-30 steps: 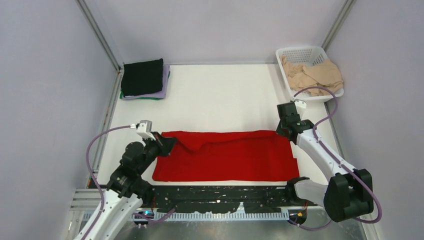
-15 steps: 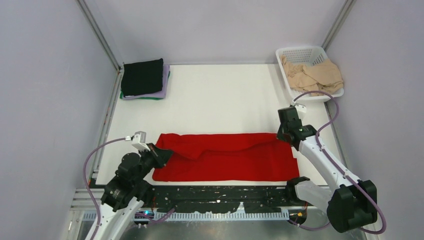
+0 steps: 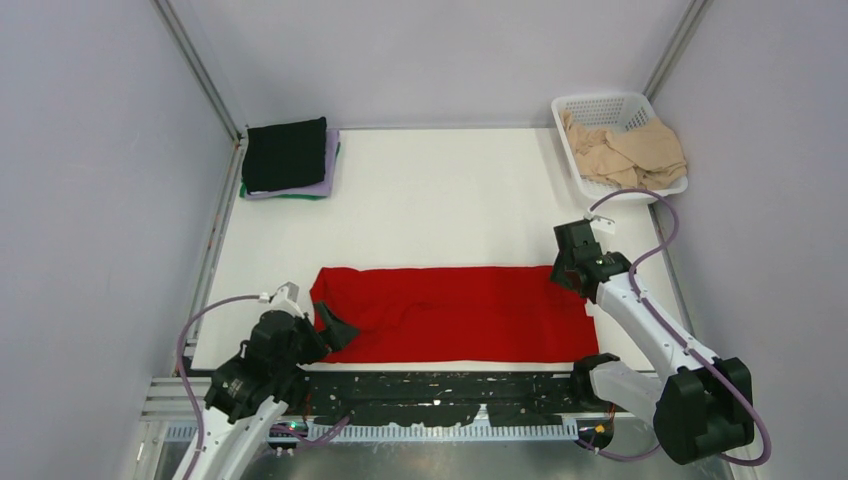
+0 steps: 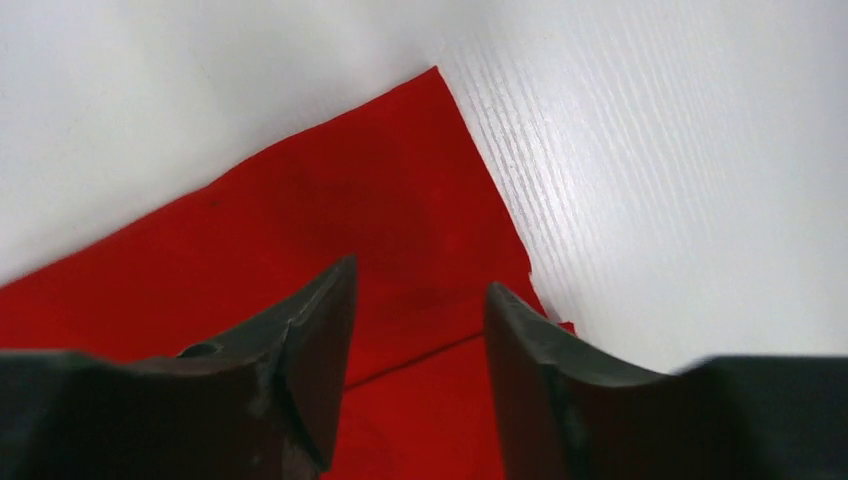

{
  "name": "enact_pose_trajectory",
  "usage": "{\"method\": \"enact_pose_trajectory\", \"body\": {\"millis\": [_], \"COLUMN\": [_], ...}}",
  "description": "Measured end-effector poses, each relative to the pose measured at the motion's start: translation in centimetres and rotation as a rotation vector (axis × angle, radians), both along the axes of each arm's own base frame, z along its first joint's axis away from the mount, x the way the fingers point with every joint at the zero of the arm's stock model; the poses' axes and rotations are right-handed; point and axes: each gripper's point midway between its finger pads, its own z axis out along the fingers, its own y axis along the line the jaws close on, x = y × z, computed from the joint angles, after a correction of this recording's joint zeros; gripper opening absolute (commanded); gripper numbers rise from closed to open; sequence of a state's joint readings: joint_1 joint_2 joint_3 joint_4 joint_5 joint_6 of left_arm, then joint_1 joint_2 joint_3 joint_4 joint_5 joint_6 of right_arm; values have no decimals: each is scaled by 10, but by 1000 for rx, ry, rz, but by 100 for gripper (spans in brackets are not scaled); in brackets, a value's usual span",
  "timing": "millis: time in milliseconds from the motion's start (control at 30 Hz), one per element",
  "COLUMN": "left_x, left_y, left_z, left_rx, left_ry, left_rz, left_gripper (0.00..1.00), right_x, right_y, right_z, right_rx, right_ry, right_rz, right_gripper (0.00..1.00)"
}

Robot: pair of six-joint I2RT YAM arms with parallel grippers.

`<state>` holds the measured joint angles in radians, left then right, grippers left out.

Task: Fold and stack the t-shirts
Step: Fold the other side of the tshirt into a rectangle

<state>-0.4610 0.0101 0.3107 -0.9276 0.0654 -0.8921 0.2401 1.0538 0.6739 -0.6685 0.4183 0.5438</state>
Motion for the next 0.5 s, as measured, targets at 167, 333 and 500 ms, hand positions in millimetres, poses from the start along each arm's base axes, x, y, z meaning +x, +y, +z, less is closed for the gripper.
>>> {"method": "enact_pose_trajectory", "body": {"millis": [167, 333, 500], "left_x": [-16, -13, 4], "left_y": [8, 11, 6], "left_z": [-6, 34, 74], "left_rx": [4, -33, -58], "left_ry": [97, 2, -140], "left_rz": [44, 66, 43], "left_gripper": [100, 99, 100], "right_x": [-8, -15, -7], "right_y": [-10, -20, -14], "right_z": [0, 16, 42], "right_rx": [-36, -60, -10], "right_ry": [14, -43, -183], "right_rz": [-53, -93, -57], "right_gripper": [87, 99, 95]}}
